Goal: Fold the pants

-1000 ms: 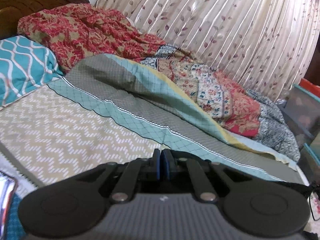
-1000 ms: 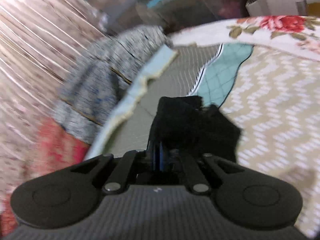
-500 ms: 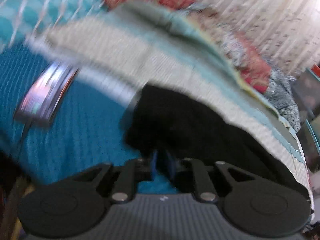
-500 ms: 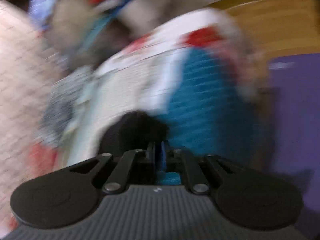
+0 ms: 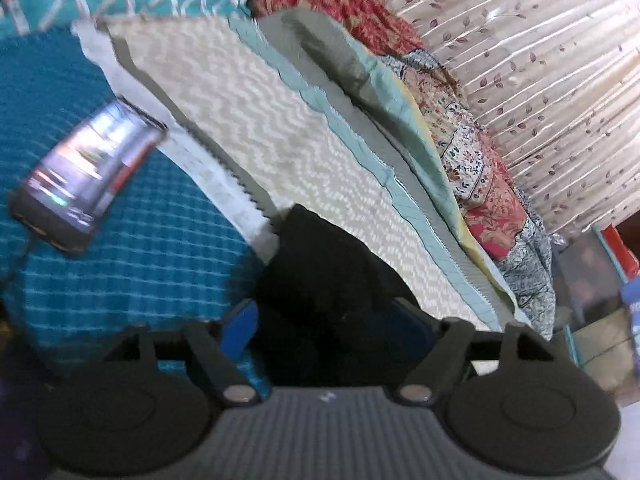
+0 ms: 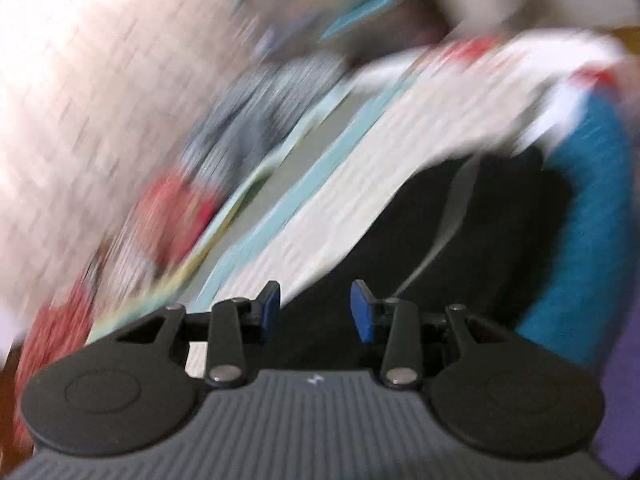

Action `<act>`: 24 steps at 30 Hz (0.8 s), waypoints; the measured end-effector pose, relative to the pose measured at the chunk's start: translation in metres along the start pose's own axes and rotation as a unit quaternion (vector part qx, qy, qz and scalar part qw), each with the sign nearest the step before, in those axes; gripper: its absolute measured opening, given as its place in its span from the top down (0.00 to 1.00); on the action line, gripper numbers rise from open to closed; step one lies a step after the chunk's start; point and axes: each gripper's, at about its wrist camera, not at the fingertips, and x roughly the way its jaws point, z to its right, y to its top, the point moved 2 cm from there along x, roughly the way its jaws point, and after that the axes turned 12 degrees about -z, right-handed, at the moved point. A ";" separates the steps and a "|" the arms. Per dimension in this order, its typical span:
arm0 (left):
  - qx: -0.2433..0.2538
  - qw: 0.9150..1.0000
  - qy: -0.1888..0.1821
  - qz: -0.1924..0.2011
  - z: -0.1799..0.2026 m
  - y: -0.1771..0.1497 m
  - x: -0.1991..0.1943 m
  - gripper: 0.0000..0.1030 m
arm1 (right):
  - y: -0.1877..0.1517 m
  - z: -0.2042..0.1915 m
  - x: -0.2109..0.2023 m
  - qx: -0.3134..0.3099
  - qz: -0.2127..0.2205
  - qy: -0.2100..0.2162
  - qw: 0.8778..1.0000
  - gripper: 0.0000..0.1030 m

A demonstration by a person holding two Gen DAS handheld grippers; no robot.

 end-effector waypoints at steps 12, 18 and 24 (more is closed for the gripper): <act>0.119 0.983 0.132 -0.040 0.017 -0.026 0.039 0.82 | -0.068 -0.076 0.101 -0.123 -0.207 0.034 0.970 0.67; 0.149 0.970 0.190 -0.034 0.020 -0.044 0.030 0.71 | -0.077 -0.060 0.095 -0.072 -0.207 0.055 0.974 0.81; 0.172 0.964 0.203 0.002 0.058 -0.046 0.004 0.69 | -0.072 -0.062 0.061 -0.134 -0.161 0.044 0.977 0.65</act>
